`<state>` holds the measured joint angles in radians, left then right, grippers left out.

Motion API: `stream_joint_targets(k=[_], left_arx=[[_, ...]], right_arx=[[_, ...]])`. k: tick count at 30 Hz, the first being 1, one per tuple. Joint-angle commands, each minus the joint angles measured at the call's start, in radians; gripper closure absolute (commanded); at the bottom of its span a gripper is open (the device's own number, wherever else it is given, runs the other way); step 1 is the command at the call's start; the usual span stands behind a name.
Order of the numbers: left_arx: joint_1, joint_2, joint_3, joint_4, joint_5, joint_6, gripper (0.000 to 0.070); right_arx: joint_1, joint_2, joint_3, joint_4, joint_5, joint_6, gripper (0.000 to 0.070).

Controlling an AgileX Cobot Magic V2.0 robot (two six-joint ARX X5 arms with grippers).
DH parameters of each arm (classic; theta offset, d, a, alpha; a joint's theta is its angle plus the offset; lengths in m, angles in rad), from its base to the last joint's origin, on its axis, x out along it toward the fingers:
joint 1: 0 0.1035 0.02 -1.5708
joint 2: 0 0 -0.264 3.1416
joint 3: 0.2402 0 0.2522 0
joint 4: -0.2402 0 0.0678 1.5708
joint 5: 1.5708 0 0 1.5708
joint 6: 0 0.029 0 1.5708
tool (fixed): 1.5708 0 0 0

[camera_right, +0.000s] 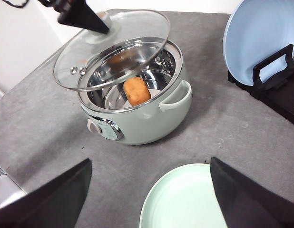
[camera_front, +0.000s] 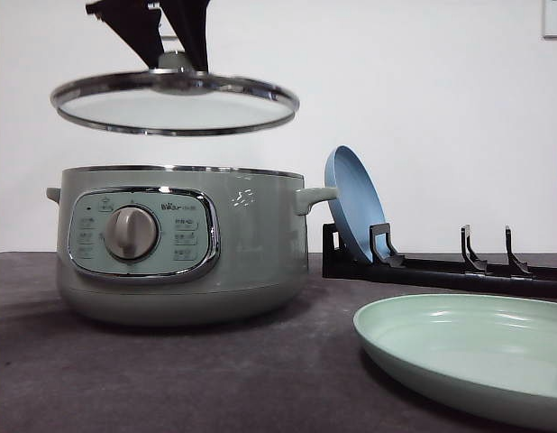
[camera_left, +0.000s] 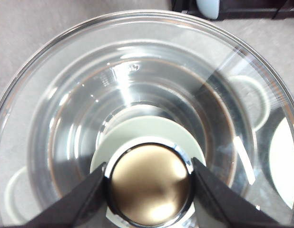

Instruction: Transfer potato from steamer to green plate

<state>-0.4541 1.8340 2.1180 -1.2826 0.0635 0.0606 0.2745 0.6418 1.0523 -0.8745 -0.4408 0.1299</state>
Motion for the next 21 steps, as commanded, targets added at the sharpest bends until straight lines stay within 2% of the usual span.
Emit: stream_joint_targets(k=[1,11,21], left_arx=[[-0.005,-0.027,0.049,0.023,0.007,-0.009,0.0686],[0.045,-0.054,0.049,0.026,0.006,0.003,0.0685],[0.205,-0.069,0.049,0.019,0.006,0.003,0.0685]], right_arx=[[0.003,0.003,0.016,0.006,0.004,-0.011,0.0201],[0.003,0.003,0.016,0.006,0.005,-0.011,0.0201],[0.003,0.003,0.016,-0.003,0.032,-0.013,0.0201]])
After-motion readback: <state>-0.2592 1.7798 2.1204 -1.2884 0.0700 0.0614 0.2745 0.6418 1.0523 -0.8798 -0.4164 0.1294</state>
